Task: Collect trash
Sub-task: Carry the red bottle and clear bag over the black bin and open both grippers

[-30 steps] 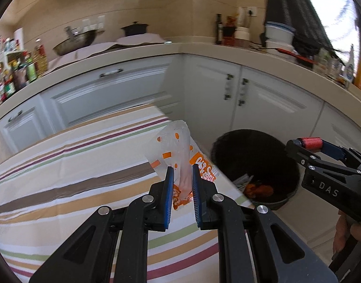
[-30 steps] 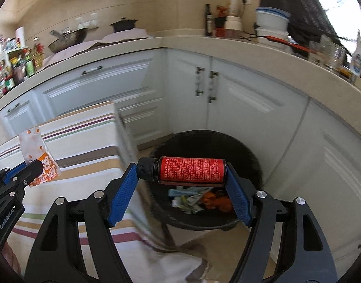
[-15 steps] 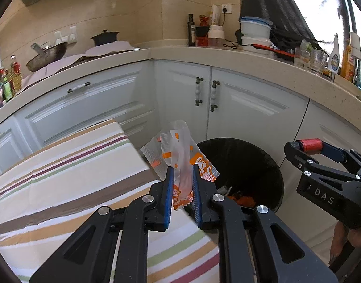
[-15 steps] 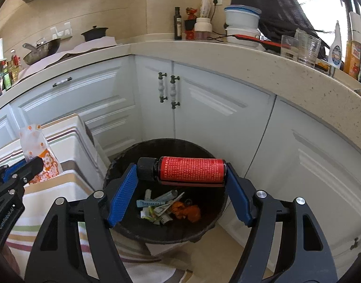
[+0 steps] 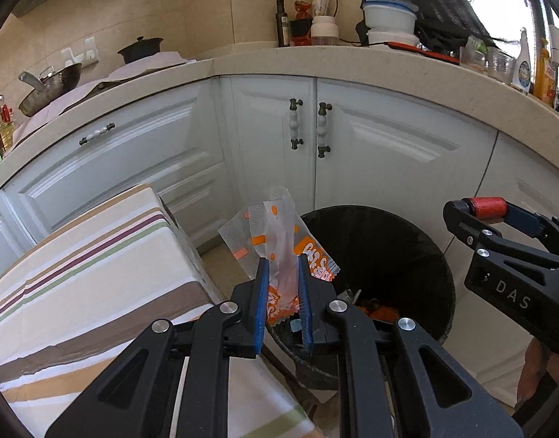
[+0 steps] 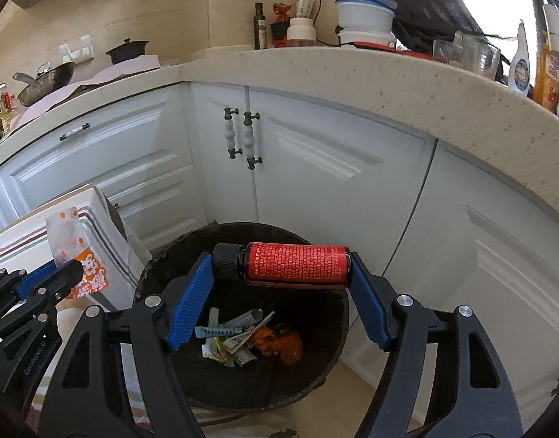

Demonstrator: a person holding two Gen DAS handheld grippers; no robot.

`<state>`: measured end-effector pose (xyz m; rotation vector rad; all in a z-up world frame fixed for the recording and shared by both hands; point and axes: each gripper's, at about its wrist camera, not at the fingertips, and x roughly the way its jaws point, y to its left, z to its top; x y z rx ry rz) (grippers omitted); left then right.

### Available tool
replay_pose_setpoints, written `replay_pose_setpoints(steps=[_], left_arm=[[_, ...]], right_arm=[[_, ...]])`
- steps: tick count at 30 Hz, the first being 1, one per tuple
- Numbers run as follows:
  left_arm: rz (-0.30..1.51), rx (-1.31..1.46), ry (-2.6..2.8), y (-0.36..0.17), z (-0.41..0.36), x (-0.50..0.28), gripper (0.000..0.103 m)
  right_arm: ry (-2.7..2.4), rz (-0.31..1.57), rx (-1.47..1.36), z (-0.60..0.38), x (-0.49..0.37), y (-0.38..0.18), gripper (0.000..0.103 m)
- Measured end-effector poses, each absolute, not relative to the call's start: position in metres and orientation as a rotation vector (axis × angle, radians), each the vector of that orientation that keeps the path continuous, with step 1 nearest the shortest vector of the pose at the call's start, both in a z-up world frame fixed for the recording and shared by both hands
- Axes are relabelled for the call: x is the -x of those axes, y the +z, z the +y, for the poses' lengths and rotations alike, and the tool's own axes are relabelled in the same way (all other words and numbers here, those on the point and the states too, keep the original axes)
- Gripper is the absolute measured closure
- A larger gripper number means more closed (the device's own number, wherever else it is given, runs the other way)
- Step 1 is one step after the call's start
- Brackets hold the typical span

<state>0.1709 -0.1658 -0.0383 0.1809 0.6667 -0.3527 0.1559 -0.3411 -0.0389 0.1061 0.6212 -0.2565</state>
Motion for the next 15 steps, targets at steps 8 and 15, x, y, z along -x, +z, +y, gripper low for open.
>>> replay_pose_setpoints(steps=[8,15], left_arm=[[0.672,-0.175,-0.341,-0.044,-0.174,-0.184,0.081],[0.677,-0.165,-0.341,-0.044,-0.175,-0.186,0.064]], right_arm=[[-0.268,0.630,-0.111,-0.343,-0.172,-0.050,0.025],[-0.284,0.622,-0.113,-0.346,-0.173,-0.048,0.024]])
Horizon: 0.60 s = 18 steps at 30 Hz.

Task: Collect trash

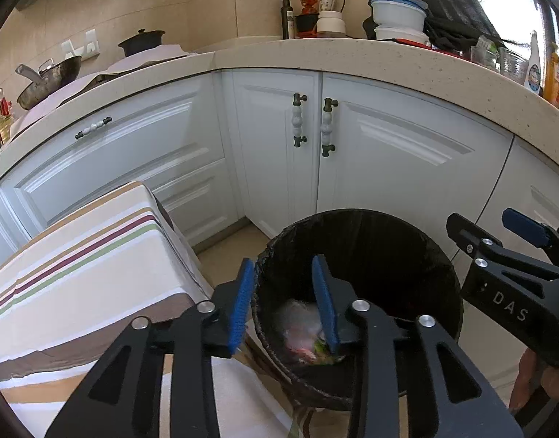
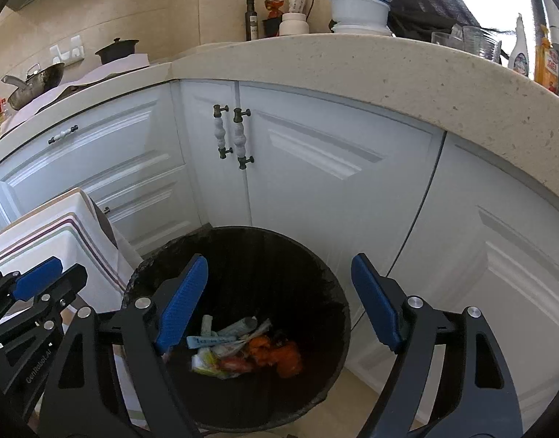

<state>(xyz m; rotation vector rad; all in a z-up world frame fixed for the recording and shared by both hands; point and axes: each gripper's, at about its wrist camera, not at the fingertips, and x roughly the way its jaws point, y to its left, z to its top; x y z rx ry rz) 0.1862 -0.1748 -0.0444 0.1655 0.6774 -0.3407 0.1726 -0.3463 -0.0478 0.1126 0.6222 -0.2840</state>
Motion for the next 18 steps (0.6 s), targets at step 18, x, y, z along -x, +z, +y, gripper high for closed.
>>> replay_pose_setpoints(steps=[18], left_arm=[[0.603,-0.130,-0.347,-0.018,-0.162,-0.156,0.040]], right_arm=[[-0.312,0.589,-0.099,-0.334,-0.136,-0.027,0.023]])
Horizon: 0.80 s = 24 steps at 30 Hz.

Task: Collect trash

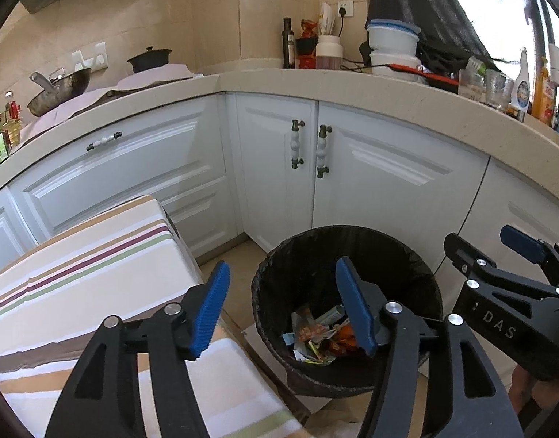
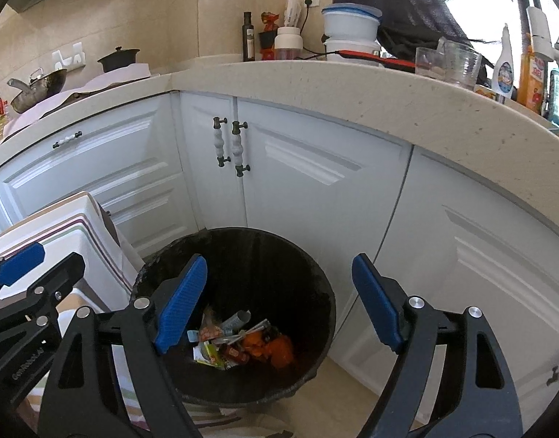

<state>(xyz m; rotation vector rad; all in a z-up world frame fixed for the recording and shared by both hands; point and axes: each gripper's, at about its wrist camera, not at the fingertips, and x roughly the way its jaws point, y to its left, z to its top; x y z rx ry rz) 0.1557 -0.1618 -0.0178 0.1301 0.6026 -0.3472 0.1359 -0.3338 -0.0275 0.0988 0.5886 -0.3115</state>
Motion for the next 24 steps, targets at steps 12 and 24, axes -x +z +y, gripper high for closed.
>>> replay_pose_setpoints(steps=[12,24], left_arm=[[0.541,-0.117,-0.322,0.001,-0.138,-0.115,0.023],[0.491,-0.093,-0.292,0.023,-0.107,-0.071,0.019]], right_arm=[[-0.337,0.549,-0.095,-0.321,-0.089,-0.008,0.014],[-0.318,0.509,-0.085,-0.303,-0.047,0.011,0.013]])
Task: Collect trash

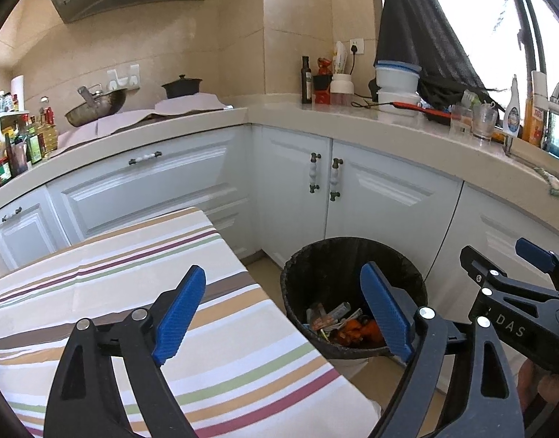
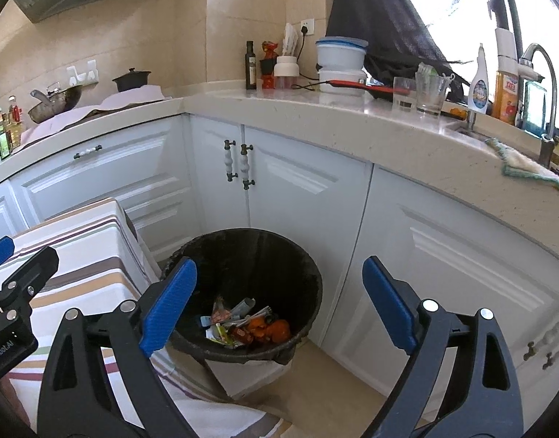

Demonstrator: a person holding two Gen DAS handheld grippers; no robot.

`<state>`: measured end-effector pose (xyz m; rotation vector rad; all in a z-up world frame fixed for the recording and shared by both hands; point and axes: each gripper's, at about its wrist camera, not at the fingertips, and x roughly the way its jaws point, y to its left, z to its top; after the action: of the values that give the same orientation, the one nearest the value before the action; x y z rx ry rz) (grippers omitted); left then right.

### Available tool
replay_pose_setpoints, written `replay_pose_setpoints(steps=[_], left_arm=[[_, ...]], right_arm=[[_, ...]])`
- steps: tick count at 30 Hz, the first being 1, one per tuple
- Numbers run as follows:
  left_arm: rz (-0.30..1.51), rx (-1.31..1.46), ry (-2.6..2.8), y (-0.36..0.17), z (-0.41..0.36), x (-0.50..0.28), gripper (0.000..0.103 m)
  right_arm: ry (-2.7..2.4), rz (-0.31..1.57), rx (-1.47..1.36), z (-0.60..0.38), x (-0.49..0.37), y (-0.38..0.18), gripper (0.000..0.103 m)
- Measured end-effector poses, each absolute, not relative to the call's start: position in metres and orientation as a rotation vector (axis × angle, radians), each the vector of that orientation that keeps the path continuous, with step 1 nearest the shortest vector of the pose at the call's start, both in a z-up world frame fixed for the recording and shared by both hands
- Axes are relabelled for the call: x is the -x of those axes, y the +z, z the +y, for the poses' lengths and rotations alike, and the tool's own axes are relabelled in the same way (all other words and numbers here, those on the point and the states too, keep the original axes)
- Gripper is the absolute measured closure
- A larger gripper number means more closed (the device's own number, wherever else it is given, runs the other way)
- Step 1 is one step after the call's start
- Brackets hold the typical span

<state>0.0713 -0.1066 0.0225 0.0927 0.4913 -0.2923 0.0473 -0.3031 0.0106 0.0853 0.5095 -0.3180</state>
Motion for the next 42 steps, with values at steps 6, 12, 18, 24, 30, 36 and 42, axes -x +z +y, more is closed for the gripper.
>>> replay_pose_setpoints(steps=[6,12,18,24,30,36,42], left_arm=[[0.484,-0.090,-0.273,0.026,-0.095,-0.059,0.019],[0.469,-0.073,-0.256,0.030,-0.085,-0.053,0.019],[0.458,-0.065,-0.253,0.033,-0.082,-0.050,0.019],[0.458,-0.066,-0.255,0.033,-0.081,-0.049,0.019],[0.458,-0.064,-0.254,0.033,-0.081,-0.050,0.019],[0.458,-0.061,-0.250,0.034,-0.080,-0.050,0.019],[0.458,-0.059,-0.248,0.035,-0.080,-0.051,0.019]], right_arm=[[-0.314,0.501,-0.079,-0.297,-0.033,0.017,0.013],[-0.310,0.484,-0.071,-0.291,-0.025,0.023,0.013],[-0.306,0.475,-0.065,-0.288,-0.024,0.025,0.013],[-0.307,0.474,-0.064,-0.287,-0.024,0.026,0.013],[-0.307,0.473,-0.064,-0.288,-0.024,0.026,0.013],[-0.306,0.473,-0.063,-0.289,-0.024,0.026,0.013],[-0.305,0.473,-0.063,-0.289,-0.024,0.025,0.013]])
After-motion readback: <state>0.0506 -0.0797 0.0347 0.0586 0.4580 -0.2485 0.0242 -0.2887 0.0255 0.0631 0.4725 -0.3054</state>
